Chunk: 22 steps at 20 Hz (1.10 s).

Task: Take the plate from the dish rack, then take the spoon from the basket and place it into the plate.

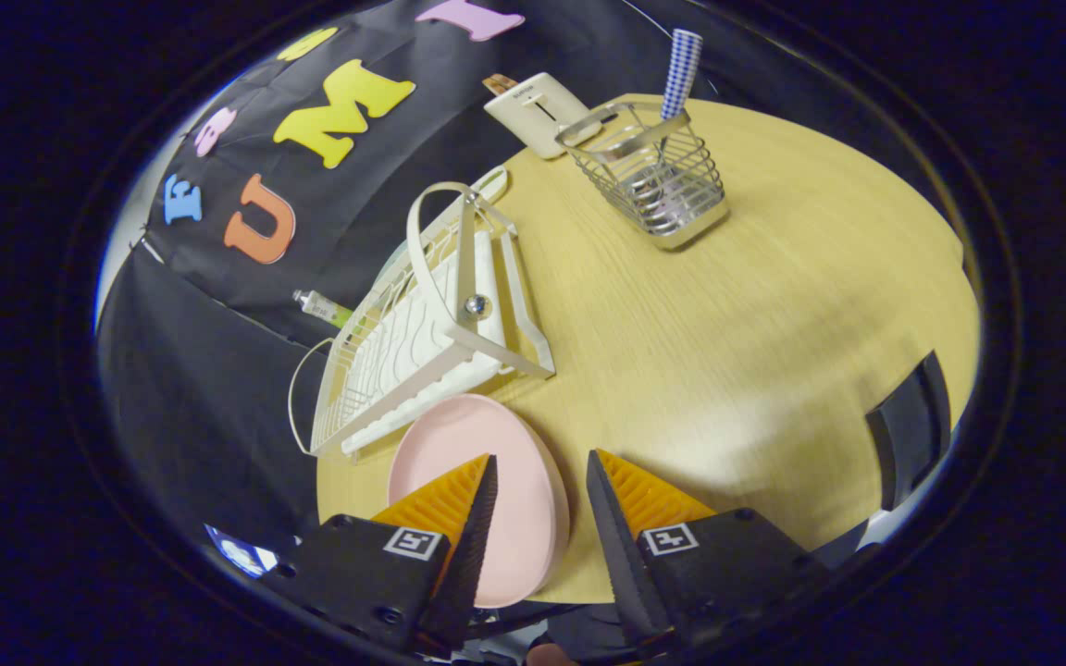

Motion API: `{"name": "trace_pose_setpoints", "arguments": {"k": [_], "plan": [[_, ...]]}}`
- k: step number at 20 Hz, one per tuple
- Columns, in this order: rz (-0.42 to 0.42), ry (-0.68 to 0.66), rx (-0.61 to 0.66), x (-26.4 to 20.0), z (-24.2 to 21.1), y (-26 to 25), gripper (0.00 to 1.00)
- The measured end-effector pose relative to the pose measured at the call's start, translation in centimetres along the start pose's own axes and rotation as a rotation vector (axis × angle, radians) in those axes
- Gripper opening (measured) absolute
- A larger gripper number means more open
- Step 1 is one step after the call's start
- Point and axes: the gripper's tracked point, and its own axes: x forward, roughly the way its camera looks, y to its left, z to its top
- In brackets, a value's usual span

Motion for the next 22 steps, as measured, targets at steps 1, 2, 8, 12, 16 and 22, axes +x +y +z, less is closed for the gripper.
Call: {"name": "trace_pose_setpoints", "arguments": {"k": [1,2,8,12,16,22], "plan": [[-0.005,-0.027,-0.029,-0.4,0.5,0.1,0.70],[-0.013,-0.054,-0.061,-1.3,0.7,-0.4,0.76],[-0.160,-0.339,-0.307,-6.6,4.7,-3.9,0.85],[-0.283,-0.606,-0.498,-11.0,8.5,-5.4,0.97],[-0.283,-0.709,-0.547,-12.5,10.6,-6.6,0.98],[-0.227,-0.716,-0.514,-10.0,14.6,-9.5,0.98]]}}
